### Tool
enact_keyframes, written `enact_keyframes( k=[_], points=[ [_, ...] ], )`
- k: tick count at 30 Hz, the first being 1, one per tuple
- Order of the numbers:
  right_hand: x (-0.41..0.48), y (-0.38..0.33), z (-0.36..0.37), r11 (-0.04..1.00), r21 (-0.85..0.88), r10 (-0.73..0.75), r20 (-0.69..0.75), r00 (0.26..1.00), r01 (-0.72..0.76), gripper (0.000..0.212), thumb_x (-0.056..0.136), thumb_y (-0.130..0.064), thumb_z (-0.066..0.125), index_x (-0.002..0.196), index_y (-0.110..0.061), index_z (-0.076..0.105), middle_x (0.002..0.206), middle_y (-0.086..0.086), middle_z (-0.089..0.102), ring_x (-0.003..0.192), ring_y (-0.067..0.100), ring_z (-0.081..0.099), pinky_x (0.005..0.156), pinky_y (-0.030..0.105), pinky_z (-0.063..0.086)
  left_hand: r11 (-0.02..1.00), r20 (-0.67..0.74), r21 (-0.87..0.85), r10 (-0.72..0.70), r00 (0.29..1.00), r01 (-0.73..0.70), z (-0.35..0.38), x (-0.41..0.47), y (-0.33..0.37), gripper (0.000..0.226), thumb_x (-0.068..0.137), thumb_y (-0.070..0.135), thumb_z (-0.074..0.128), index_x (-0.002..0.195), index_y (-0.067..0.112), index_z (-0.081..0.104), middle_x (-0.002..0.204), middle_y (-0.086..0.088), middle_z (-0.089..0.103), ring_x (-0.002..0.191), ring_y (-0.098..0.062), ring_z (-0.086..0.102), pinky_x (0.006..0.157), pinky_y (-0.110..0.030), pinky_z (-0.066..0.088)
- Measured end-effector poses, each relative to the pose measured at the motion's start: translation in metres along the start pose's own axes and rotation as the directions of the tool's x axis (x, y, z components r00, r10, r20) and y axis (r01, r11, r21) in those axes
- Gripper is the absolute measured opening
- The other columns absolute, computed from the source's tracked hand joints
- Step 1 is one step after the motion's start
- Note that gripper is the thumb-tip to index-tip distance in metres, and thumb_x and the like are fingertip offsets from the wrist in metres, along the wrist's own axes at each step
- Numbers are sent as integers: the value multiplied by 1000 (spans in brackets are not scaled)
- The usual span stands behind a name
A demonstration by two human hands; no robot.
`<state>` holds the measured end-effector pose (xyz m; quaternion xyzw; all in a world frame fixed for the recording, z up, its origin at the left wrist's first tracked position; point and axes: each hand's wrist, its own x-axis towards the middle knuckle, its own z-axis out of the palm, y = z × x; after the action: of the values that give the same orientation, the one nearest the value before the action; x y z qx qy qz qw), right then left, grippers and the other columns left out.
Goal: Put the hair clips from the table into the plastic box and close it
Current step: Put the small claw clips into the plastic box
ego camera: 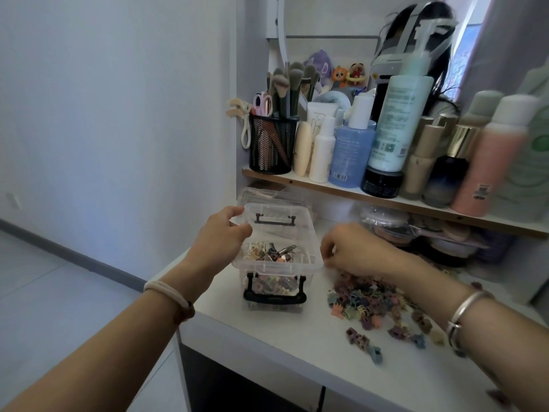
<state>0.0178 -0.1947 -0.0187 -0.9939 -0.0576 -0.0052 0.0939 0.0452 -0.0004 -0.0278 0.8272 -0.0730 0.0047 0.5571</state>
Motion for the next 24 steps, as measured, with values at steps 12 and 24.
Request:
enact_keyframes(
  k=[12, 24],
  points=[
    [-16, -8, -34, 947, 320, -8, 59, 998, -12, 8, 86, -15, 62, 92, -20, 63, 92, -1, 68, 66, 5, 62, 61, 14, 52, 1000, -5, 7, 2, 1000, -2, 2, 0, 0, 44, 92, 12, 47, 136, 14, 43, 99, -9, 54, 86, -24, 52, 81, -34, 40],
    [-16, -7, 8, 997, -81, 17, 171, 985, -3, 25, 83, -4, 54, 103, -10, 69, 108, 7, 67, 97, 18, 61, 82, 26, 51, 1000, 2, 10, -8, 1000, 7, 2, -2, 1, 45, 93, 12, 46, 137, 14, 41, 100, -9, 52, 88, -24, 51, 84, -35, 41]
  ],
)
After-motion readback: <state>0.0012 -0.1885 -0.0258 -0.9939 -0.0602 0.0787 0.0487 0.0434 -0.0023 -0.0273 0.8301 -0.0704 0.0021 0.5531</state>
